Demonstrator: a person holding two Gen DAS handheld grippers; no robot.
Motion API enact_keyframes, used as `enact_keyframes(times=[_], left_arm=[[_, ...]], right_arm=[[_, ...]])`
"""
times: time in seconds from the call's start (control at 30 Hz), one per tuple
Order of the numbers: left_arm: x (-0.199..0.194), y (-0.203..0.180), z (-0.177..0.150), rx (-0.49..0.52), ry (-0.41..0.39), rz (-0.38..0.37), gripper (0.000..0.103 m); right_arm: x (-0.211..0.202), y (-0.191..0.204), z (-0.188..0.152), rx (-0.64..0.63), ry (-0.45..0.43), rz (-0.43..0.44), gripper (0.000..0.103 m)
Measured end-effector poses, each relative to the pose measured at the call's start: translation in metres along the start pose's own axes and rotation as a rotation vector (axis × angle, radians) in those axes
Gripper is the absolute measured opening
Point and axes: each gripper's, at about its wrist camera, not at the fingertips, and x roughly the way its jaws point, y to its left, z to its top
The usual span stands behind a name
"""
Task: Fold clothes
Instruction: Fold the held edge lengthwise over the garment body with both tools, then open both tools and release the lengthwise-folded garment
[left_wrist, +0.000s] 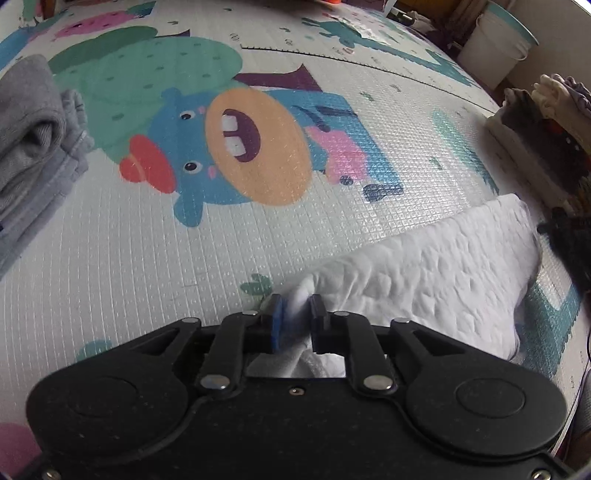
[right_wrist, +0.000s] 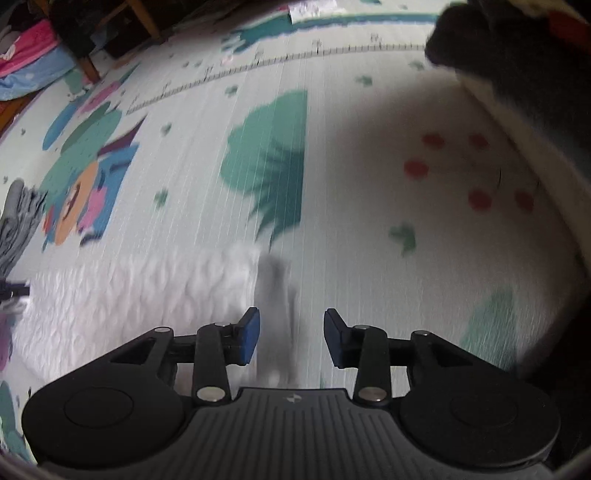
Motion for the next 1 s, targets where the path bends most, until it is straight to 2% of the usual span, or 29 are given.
enact_keyframes(times=[0.07,0.1,0.13,0.17,0.2,0.33,0.47,0.57,0.63,0.7,0.73,0.8,0.87,1.0], left_arm=[[0.002,0.003,-0.001,-0.031,0.001,0.002,0.014],[0.003,0.004,-0.001,-0.048,0.001,0.002,0.014],[0.003,0.004,0.000,-0.052,0.002,0.004,0.014],[0.003,0.003,0.000,-0.048,0.002,0.007,0.014],[0.002,0.002,-0.001,-0.044,0.002,0.010,0.014],[0.002,0.002,-0.001,-0.042,0.002,0.011,0.016],[0.004,0.006,-0.001,-0.052,0.004,0.020,0.026],[0.003,0.003,-0.001,-0.039,0.006,0.044,0.033],[-0.003,-0.001,0.000,-0.003,-0.001,0.068,0.046],[-0.018,-0.008,0.000,0.069,-0.035,0.098,0.046],[-0.028,-0.012,-0.001,0.112,-0.061,0.111,0.046],[-0.044,-0.018,-0.004,0.177,-0.126,0.129,0.046],[-0.052,-0.025,-0.010,0.214,-0.162,0.085,0.045],[-0.036,-0.044,-0.032,0.254,-0.143,-0.037,0.045]], right_arm=[[0.001,0.002,-0.010,0.000,0.007,0.011,0.039],[0.000,0.004,-0.011,-0.005,0.002,0.011,0.034],[-0.001,0.006,-0.012,-0.010,-0.003,0.012,0.023],[-0.002,0.008,-0.014,-0.015,-0.008,0.013,0.023],[-0.003,0.009,-0.015,-0.021,-0.013,0.014,0.018],[-0.019,0.015,-0.016,-0.027,-0.025,0.021,0.016],[-0.019,0.013,-0.018,-0.031,0.013,-0.002,0.016],[-0.007,0.010,-0.022,-0.042,0.056,-0.034,0.021],[-0.003,0.007,-0.025,-0.037,0.074,-0.047,0.046],[-0.010,0.006,-0.028,-0.032,0.053,-0.058,0.045],[-0.018,0.009,-0.028,-0.053,0.022,-0.078,0.045],[-0.032,0.027,-0.027,-0.182,-0.067,-0.121,0.045],[-0.035,0.056,-0.025,-0.349,-0.142,-0.108,0.045],[-0.011,0.106,-0.029,-0.573,-0.171,-0.036,0.045]])
